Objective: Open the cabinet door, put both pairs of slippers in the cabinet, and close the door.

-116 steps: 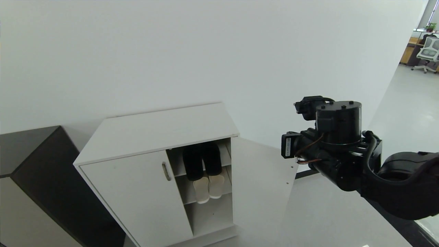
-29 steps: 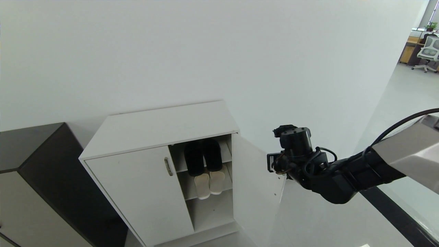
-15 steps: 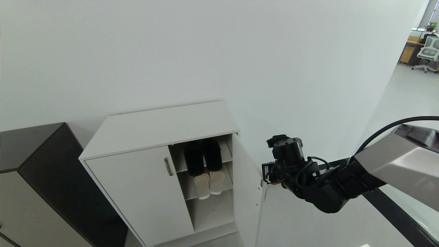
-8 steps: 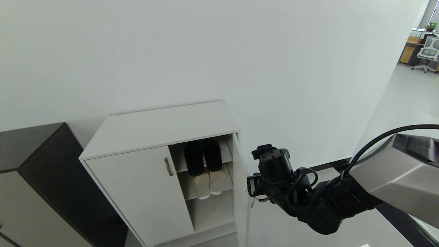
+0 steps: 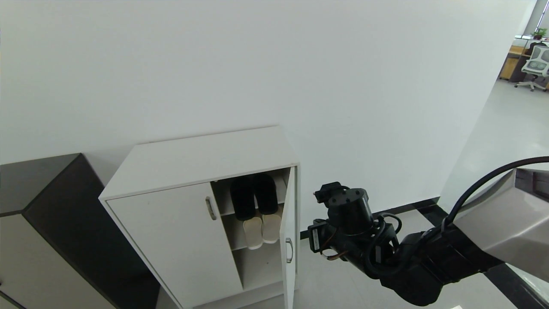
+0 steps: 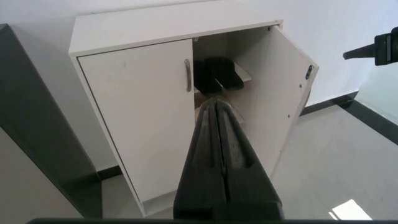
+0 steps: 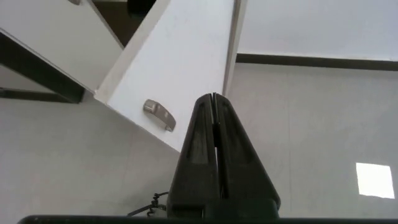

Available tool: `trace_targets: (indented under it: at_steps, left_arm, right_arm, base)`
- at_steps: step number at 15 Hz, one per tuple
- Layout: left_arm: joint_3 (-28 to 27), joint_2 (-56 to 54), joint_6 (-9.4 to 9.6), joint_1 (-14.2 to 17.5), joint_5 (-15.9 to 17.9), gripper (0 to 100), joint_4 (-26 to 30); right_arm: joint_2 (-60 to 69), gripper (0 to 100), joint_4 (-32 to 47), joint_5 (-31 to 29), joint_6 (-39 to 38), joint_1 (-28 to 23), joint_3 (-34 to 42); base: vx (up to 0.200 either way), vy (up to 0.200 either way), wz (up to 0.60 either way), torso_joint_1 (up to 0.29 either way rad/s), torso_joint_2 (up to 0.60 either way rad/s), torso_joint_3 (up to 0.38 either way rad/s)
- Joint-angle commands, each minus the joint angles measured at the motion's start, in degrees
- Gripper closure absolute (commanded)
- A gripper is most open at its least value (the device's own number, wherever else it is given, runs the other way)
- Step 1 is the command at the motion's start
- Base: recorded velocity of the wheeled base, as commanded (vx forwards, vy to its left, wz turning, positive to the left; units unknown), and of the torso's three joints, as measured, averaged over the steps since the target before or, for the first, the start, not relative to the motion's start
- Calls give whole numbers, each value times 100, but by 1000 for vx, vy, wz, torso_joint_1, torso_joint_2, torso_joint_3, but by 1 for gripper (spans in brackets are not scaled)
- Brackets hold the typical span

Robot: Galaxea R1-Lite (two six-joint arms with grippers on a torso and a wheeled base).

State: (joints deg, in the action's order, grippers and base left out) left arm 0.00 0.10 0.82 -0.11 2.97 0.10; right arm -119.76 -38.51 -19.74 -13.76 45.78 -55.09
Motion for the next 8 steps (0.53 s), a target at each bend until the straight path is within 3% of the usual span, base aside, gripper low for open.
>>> trace_targets:
  at_steps: [1, 8]
  left_arm:
    - [0, -1, -3, 2, 1, 100, -1]
    - [0, -1, -3, 2, 1, 100, -1]
  right_arm:
    - [14, 100, 1, -4, 5, 2, 7]
    - [-12, 100, -16, -4, 5, 19, 51]
  base:
    - [0, 0, 0, 0, 0, 0]
    - [0, 0, 600, 4, 3, 0]
